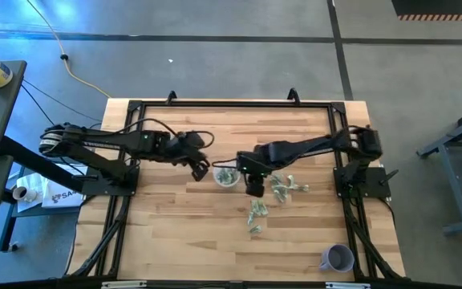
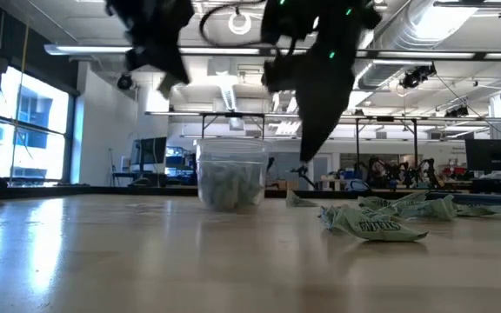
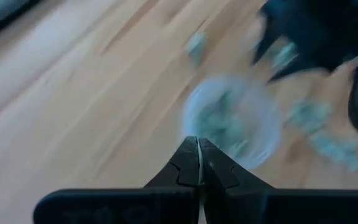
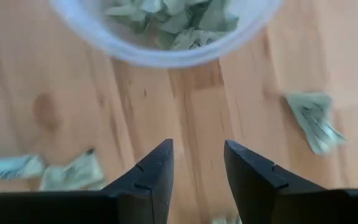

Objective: Pick and place Stevia / Truvia into bins
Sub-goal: Put the white stevia packet into the transparent container

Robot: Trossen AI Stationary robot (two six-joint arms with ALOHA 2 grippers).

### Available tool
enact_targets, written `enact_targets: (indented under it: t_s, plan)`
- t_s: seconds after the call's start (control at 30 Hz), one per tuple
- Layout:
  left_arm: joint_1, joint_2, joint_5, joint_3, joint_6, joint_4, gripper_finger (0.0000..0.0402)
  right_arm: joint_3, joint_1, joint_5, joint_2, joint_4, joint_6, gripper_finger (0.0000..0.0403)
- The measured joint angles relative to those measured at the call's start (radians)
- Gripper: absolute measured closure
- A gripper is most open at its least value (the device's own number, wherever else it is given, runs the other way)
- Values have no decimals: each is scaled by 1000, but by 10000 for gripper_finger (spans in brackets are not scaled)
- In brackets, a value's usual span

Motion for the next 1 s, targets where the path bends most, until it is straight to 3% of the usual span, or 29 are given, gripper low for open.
enact_targets:
  t_s: [0.2,0.47,0.6,0.73,0.93,1.0]
  plan:
    - [78,99,165,0,139,298,369,-126,53,87,-166,-143,108,256]
    - [118,253,415,-1,161,400,364,-346,62,140,-401,-56,301,241]
    - [95,309,419,0,141,435,343,-397,10,99,-425,53,267,228]
    - [85,312,370,1,138,459,293,-410,-35,66,-420,104,176,213]
    - [83,188,389,72,108,165,214,-398,-83,61,-416,210,-62,187]
    - [61,114,340,75,103,35,199,-405,-110,51,-395,281,-146,181]
